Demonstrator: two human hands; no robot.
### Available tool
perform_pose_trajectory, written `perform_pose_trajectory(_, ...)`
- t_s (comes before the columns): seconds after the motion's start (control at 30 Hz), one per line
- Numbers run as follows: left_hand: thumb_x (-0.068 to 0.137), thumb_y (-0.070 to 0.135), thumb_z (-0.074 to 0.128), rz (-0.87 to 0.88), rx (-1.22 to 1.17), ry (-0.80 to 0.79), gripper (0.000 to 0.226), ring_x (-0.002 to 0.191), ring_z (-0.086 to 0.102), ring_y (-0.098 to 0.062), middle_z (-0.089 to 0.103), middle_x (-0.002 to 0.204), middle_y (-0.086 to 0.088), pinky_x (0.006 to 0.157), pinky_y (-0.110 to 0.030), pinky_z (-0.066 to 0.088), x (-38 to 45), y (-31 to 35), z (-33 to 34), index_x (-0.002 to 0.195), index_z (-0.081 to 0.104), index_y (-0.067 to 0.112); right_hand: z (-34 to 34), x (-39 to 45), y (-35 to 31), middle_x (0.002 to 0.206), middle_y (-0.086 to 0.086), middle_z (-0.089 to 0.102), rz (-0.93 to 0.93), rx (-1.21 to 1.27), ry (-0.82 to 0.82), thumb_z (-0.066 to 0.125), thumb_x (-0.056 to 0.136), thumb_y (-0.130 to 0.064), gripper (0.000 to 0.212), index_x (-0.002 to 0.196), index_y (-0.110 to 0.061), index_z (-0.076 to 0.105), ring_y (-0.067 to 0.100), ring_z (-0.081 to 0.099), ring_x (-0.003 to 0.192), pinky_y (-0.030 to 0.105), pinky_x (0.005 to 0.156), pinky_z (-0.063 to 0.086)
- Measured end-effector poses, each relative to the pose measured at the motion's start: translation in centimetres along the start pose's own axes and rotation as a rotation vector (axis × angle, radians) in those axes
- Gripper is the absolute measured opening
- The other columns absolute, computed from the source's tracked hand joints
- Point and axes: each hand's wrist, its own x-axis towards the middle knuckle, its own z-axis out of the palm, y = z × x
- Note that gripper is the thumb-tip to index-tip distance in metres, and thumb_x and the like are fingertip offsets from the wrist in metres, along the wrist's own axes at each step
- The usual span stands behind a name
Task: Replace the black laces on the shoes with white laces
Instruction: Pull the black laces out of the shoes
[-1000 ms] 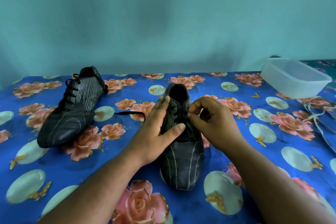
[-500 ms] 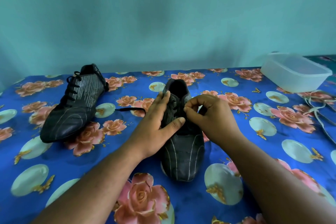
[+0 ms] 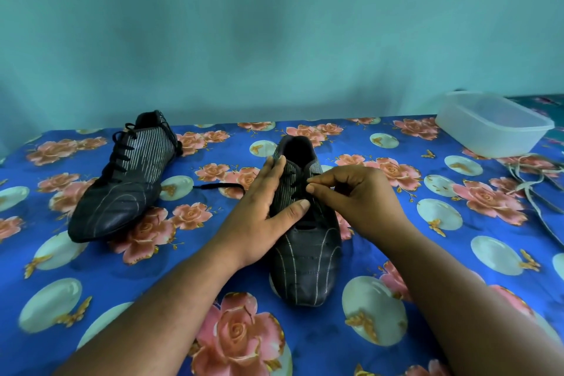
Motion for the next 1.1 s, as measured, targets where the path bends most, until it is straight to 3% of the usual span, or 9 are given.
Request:
perform_pose_trajectory(0.13, 0.08, 0.062, 0.055, 0.005, 0.014, 0.007, 0.092, 0.15, -0.002, 0.013, 0.006, 0.161, 0.026, 0.12, -0.013, 0.004, 0.0, 0.1, 0.0, 0.16, 0.015, 0.039, -0.2, 0.0, -0.5, 0.068, -0.008, 0.064, 0.114, 0.137, -0.08, 0.072, 0.092, -0.014, 0.01, 0.082, -0.016, 0.072, 0.011, 0.055, 0.063, 0.023, 0.06, 0.047)
perform_pose_trajectory(0.23, 0.08, 0.063, 0.055, 0.013, 0.028, 0.01, 0.093, 0.15, -0.001, 0.013, 0.005, 0.16, 0.027, 0.122, -0.015, 0.004, 0.1, 0.1, 0.0, 0.161, 0.016, 0.037, -0.7, 0.0, -0.9, 0.073, -0.001, 0.055, 0.26, 0.369, -0.144, 0.061, 0.088, -0.026, 0.013, 0.08, -0.016, 0.062, 0.015, 0.049, 0.068, 0.024, 0.06, 0.041)
perform_pose_trajectory(0.33, 0.081, 0.063, 0.055, 0.008, 0.019, 0.002, 0.093, 0.148, -0.003, 0.015, 0.003, 0.159, 0.029, 0.121, -0.016, 0.004, 0.0, 0.1, 0.0, 0.161, 0.015, 0.038, -0.3, 0.0, -0.3, 0.073, -0.007, 0.059, 0.131, 0.125, -0.061, 0.08, 0.085, -0.041, 0.023, 0.081, -0.023, 0.066, 0.012, 0.051, 0.067, 0.023, 0.062, 0.044)
perform_pose_trajectory(0.4, 0.082, 0.062, 0.056, 0.002, 0.007, -0.002, 0.091, 0.147, -0.004, 0.017, 0.003, 0.157, 0.031, 0.121, -0.016, 0.004, 0.0, 0.0, -0.1, 0.16, 0.014, 0.04, 0.0, 0.1, -0.2, 0.076, -0.01, 0.064, 0.012, -0.049, 0.008, 0.082, 0.082, -0.035, 0.011, 0.082, -0.03, 0.073, 0.012, 0.055, 0.07, 0.025, 0.066, 0.046)
perform_pose_trajectory(0.53, 0.084, 0.061, 0.057, 0.002, 0.036, 0.002, 0.089, 0.149, -0.003, 0.014, 0.005, 0.159, 0.029, 0.121, -0.016, 0.004, 0.0, 0.0, -0.1, 0.16, 0.015, 0.04, -0.7, 0.1, -0.7, 0.087, -0.005, 0.069, 0.087, 0.28, -0.027, 0.076, 0.089, -0.02, 0.008, 0.081, -0.02, 0.074, 0.017, 0.062, 0.084, 0.028, 0.077, 0.048)
perform_pose_trajectory(0.63, 0.086, 0.063, 0.056, 0.01, 0.047, 0.008, 0.088, 0.151, -0.002, 0.011, 0.007, 0.164, 0.024, 0.123, -0.02, 0.004, 0.2, -0.2, -0.1, 0.16, 0.016, 0.039, -0.5, -0.1, -1.7, 0.086, 0.004, 0.067, 0.179, 0.561, -0.085, 0.071, 0.091, -0.021, 0.011, 0.082, -0.015, 0.07, 0.015, 0.06, 0.08, 0.025, 0.073, 0.048)
perform_pose_trajectory(0.8, 0.083, 0.065, 0.054, 0.008, 0.037, -0.002, 0.092, 0.15, -0.003, 0.012, 0.006, 0.162, 0.026, 0.122, -0.019, 0.005, 0.1, -0.1, -0.1, 0.16, 0.013, 0.04, -0.2, -0.1, -1.5, 0.064, 0.002, 0.067, 0.158, 0.127, -0.012, 0.082, 0.083, -0.024, 0.015, 0.078, -0.013, 0.074, 0.005, 0.051, 0.055, 0.014, 0.054, 0.041)
perform_pose_trajectory(1.0, 0.09, 0.057, 0.06, -0.002, 0.038, -0.011, 0.086, 0.149, -0.003, 0.013, 0.004, 0.159, 0.03, 0.122, -0.018, 0.004, 0.1, 0.0, -0.1, 0.161, 0.013, 0.041, -0.9, 0.1, -1.6, 0.07, 0.0, 0.069, 0.246, 0.228, -0.02, 0.076, 0.088, -0.021, 0.013, 0.082, -0.01, 0.075, 0.003, 0.056, 0.061, 0.013, 0.062, 0.045)
perform_pose_trajectory(1.1, 0.087, 0.06, 0.057, -0.006, 0.037, -0.015, 0.088, 0.149, -0.004, 0.014, 0.003, 0.158, 0.031, 0.122, -0.018, 0.003, 0.1, 0.0, -0.1, 0.16, 0.013, 0.04, -1.3, 0.3, -1.5, 0.074, -0.004, 0.064, 0.255, 0.503, -0.008, 0.064, 0.09, -0.029, 0.017, 0.083, -0.014, 0.067, 0.008, 0.056, 0.07, 0.024, 0.071, 0.048)
